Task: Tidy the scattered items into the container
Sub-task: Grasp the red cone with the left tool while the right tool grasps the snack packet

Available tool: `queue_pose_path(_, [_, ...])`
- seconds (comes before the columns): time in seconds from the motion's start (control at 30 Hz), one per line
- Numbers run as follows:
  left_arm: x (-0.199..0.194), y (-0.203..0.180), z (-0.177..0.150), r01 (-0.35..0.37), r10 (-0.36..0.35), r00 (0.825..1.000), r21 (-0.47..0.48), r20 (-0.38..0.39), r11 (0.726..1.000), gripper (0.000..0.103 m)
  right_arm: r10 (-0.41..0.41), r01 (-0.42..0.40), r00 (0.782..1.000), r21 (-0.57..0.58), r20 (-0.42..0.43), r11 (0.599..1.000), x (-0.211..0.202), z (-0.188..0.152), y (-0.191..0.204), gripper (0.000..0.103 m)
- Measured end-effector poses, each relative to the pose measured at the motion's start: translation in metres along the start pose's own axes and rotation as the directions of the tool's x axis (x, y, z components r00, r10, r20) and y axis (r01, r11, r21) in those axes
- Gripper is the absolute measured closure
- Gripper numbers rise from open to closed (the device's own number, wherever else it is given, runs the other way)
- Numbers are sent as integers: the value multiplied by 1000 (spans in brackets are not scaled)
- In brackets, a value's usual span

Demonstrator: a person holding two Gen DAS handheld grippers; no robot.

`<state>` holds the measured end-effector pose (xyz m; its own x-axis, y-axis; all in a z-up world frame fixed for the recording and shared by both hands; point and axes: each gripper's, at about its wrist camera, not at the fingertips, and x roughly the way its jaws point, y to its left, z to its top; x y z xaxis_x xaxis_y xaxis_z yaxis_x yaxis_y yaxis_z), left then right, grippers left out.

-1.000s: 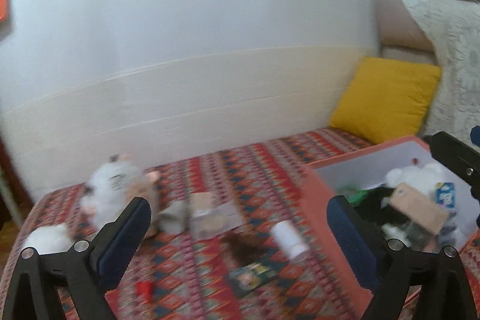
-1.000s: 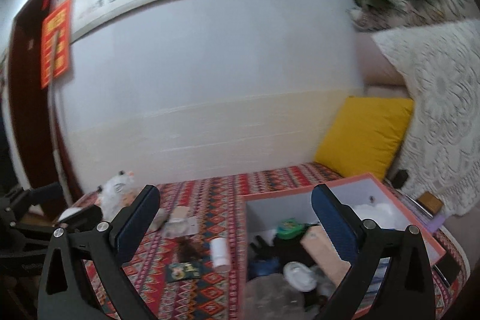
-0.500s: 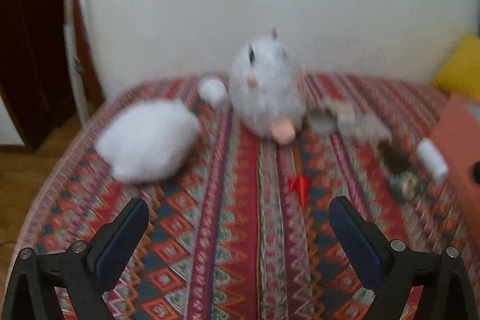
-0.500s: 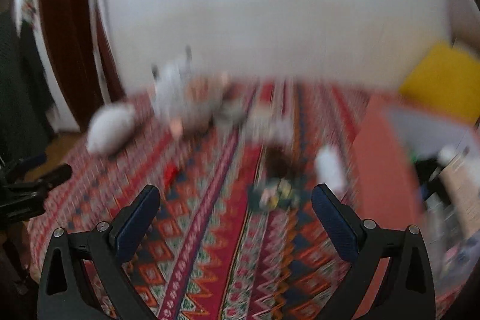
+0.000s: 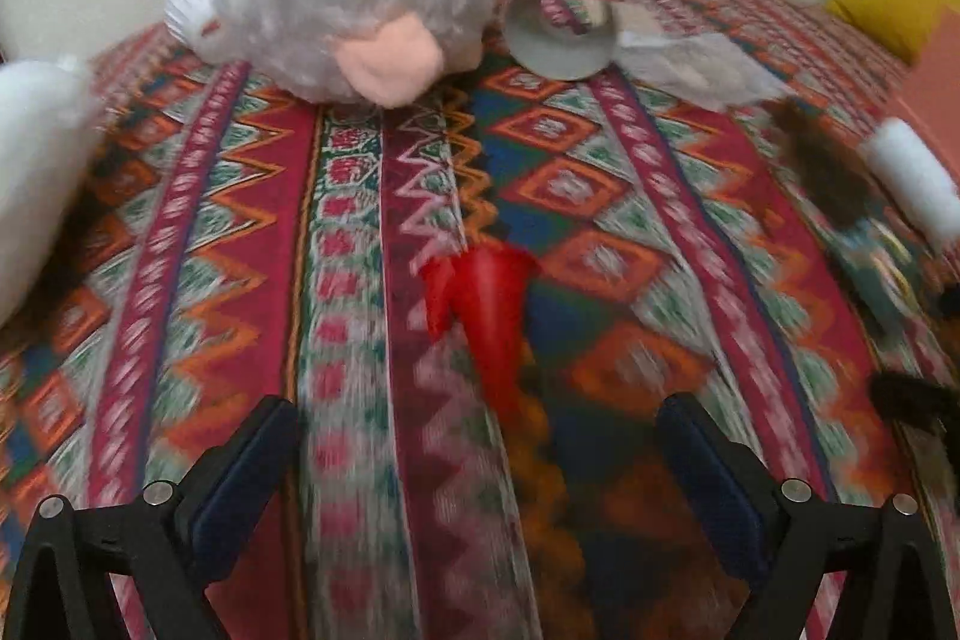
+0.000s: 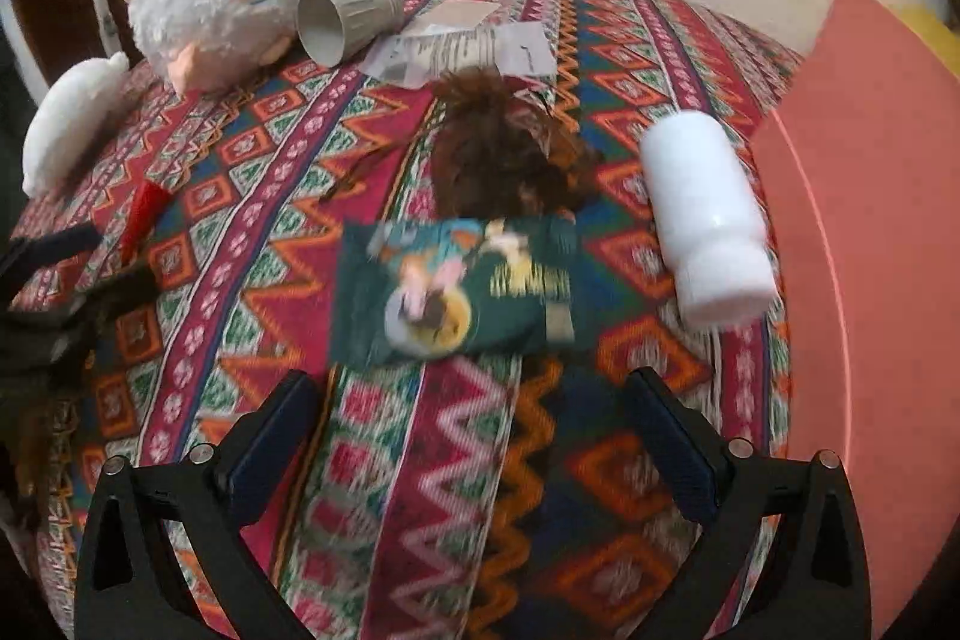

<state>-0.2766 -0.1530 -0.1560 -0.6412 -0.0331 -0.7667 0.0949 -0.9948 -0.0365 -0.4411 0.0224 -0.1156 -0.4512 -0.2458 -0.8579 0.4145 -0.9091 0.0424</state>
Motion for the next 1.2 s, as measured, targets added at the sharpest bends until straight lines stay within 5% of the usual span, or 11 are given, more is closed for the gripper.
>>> queue_pose_path(0.1, [14,3,9,36,-36,999,-22,0,999,4,22,-22,999,-19,38,1000,5,10,-4,0])
queue_pose_path(0.13, [19,3,12,49,-49,999,-29,0,998,15,37,-36,998,-20,48,999,1,12,-5,4])
queue_pose_path(0.17, [23,4,15,61,-61,998,-37,0,997,46,51,-50,997,-22,57,998,-3,13,-5,23])
queue_pose_path(0.2, [28,5,18,73,-73,997,-44,1,996,65,67,-65,996,-23,66,998,-7,15,-6,36])
queue_pose_path(0.23, [33,6,21,85,-85,996,-51,1,995,67,87,-86,994,-19,61,996,-11,18,-4,52])
queue_pose_path(0.57, [-43,3,3,90,-87,989,-18,117,996,67,213,-205,967,-71,137,976,-69,10,38,58])
queue_pose_path(0.87, [-151,1,13,94,-90,961,-2,263,996,67,258,-209,904,-172,340,963,-174,-2,81,58])
queue_pose_path(1.1, [-204,-78,33,137,-176,925,137,337,981,67,217,-208,816,-79,536,975,-278,-16,18,58])
queue_pose_path(1.2, [-214,-128,43,179,-242,908,207,342,962,67,112,-167,783,32,612,985,-315,-28,-37,58])
